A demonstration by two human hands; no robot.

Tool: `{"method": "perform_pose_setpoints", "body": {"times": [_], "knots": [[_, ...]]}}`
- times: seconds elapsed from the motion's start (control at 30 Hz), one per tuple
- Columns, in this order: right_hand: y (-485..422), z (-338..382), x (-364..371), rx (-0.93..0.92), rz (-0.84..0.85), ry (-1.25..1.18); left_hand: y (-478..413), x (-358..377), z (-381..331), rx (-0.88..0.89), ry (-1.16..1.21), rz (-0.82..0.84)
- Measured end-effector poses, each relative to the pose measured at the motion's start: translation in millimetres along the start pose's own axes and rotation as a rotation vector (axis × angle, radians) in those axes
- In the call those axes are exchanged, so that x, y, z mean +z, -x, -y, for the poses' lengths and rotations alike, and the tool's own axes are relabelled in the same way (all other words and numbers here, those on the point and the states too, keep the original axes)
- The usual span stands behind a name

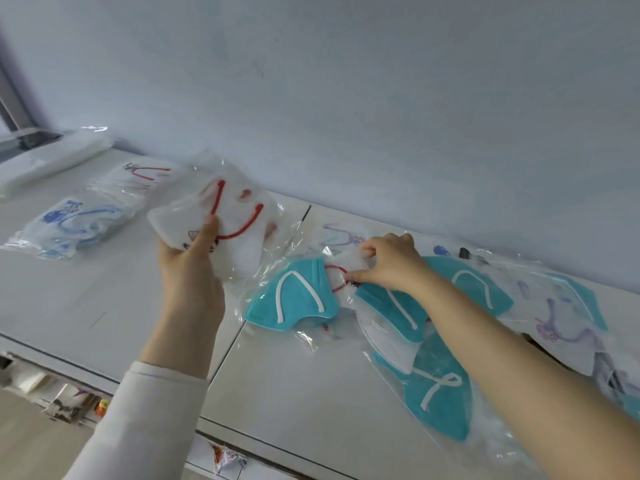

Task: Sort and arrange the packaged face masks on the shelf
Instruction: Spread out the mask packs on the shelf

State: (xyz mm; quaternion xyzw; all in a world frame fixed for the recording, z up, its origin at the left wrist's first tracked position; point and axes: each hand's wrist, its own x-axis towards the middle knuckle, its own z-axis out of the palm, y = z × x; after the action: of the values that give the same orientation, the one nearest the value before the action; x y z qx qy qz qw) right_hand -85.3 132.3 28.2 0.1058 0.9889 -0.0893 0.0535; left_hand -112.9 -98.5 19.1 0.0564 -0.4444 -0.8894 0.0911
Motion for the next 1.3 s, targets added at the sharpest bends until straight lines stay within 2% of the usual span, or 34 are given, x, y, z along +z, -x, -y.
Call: {"method": "perform_pose_setpoints", "body": {"times": [0.17,0.33,0.5,0.57,0.67,0.73,0.83,0.9,0.97,1.13,1.23,1.3], "knots": [[-15.4,1.9,5.6,0.032,-0.094,-0.266,5.4,-9.5,0.5,-0.013,-0.037,-0.016],[-17.2,-10.4,-17.8,0.072,-0.321,-0.626,4.3,-13.1,-1.2,-0.021,-0.049,-0.027],[-5.8,-29.5,-38.7,0.254,-0.573,-1.064,8.3,-6.6,8.0,-0.042,-0.059,-0.004],[4.6,-32.5,-43.4,0.356,-0.567,-1.375,14.2,2.4,15.8,-0.066,-0.074,0.011],[31.2,-25.3,-45.3,0.305,-0.501,-1.888,29.2,21.1,31.6,-0.109,-0.098,0.074],[54.1,-17.3,-37.4,0.278,-0.426,-2.003,43.7,37.0,41.9,-0.131,-0.108,0.131],[84.5,-4.6,-17.0,0.359,-0.35,-1.958,67.7,63.2,51.3,-0.18,-0.058,0.187],[97.7,1.9,-7.9,0.485,-0.358,-1.763,82.2,76.7,52.7,-0.232,-0.023,0.233],[109.0,4.2,-0.8,0.53,-0.397,-1.602,94.0,83.3,54.3,-0.269,0.011,0.288],[131.2,9.8,19.8,0.445,-0.444,-1.447,106.0,79.3,55.4,-0.218,-0.085,0.469],[145.1,-4.7,23.1,0.453,-0.572,-1.318,91.0,65.2,44.5,-0.168,-0.22,0.574],[151.6,-16.2,15.8,0.331,-0.581,-1.252,77.7,53.1,35.0,-0.143,-0.335,0.683]]}}
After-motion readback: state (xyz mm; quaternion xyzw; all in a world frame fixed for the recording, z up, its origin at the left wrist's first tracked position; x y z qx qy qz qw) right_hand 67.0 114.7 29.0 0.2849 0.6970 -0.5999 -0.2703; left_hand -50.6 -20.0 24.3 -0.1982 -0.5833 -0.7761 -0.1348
